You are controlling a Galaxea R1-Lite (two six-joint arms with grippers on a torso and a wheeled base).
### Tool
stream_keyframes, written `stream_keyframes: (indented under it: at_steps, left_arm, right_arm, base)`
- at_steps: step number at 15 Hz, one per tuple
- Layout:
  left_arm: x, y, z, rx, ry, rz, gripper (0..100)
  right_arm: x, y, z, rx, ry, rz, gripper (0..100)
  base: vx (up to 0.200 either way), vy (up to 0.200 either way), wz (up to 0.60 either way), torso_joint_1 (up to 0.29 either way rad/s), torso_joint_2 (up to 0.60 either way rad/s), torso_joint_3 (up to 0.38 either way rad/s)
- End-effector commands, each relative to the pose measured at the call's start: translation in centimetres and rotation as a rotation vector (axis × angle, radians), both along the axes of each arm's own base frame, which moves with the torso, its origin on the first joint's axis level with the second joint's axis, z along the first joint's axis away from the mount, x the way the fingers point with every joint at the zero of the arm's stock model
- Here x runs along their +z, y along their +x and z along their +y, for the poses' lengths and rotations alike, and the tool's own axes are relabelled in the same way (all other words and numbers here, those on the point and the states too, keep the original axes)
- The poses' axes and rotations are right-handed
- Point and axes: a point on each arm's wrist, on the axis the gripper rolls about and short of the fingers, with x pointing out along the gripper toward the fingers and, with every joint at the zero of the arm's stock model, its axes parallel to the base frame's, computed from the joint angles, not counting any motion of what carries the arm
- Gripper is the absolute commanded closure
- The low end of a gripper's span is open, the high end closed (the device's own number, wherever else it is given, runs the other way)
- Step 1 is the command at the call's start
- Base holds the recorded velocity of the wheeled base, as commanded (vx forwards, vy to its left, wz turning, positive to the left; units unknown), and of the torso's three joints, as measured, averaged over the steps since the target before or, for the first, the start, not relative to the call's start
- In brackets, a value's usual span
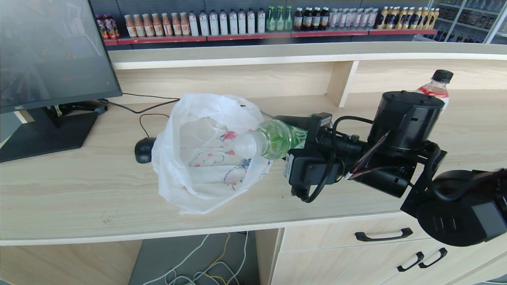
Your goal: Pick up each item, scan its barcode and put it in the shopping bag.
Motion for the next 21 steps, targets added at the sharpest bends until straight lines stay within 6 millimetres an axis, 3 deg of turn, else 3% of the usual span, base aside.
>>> stream_keyframes:
  at_steps: [1,10,12,15,21]
  left_arm:
    - [0.0,0.0,0.0,0.0,0.0,-0.001,0]
    - [0.0,0.0,0.0,0.0,0.0,-0.001,0]
    - [0.0,0.0,0.0,0.0,0.0,0.001,0]
    - [0.0,0.0,0.0,-0.002,0.0,-0.002,0]
    - [0.0,0.0,0.0,0.0,0.0,-0.001,0]
  right_arm:
    - [0.7,0.0,0.3,0.001,0.02,-0.014,100]
    - [3.7,-0.6,-0.3,-0.025,0.222,0.04,100]
    - [4.8,-1.1,-0.9,-0.055,0.359,0.092,100]
    - [4.5,-2.6,-0.5,-0.02,0.517,0.25,100]
    - [3.6,-4.5,-2.4,0.048,0.865,0.453,100]
  base:
    - [0.0,0.0,0.0,0.0,0.0,0.0]
    - [0.0,0.0,0.0,0.0,0.0,0.0]
    - [0.0,0.0,0.0,0.0,0.0,0.0]
    - [0.0,0.0,0.0,0.0,0.0,0.0]
    - [0.0,0.0,0.0,0.0,0.0,0.0]
